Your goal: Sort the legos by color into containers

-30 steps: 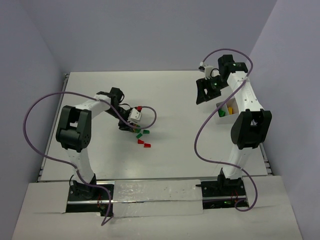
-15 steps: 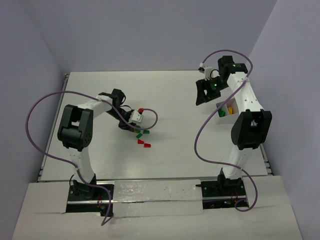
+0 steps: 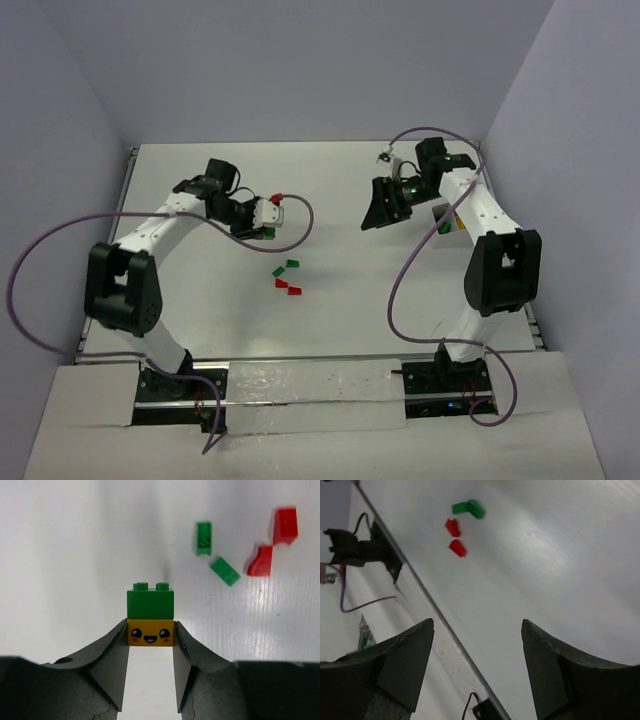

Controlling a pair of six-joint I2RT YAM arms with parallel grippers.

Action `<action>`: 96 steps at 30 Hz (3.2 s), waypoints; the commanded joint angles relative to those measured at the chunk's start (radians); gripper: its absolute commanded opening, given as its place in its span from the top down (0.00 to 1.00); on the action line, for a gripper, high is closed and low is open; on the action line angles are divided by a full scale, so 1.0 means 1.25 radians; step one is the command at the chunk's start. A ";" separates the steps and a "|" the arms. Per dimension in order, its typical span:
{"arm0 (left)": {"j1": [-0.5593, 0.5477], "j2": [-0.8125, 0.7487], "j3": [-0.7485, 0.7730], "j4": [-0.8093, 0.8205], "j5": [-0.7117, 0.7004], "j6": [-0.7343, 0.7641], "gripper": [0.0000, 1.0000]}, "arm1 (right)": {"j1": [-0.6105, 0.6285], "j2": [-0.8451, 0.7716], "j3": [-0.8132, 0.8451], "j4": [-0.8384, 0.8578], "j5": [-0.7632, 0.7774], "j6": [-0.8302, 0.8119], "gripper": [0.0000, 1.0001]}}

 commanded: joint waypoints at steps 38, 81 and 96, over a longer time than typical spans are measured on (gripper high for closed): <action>-0.300 -0.261 0.001 0.237 -0.157 -0.644 1.00 | 0.255 0.127 0.059 0.211 -0.346 0.285 0.14; -0.274 -0.277 -0.141 0.331 -0.219 -0.695 1.00 | -0.153 -0.048 0.175 -0.117 0.512 -0.103 1.00; -0.273 -0.254 -0.132 0.345 -0.216 -0.711 1.00 | -0.134 0.105 0.247 -0.053 0.697 -0.113 0.97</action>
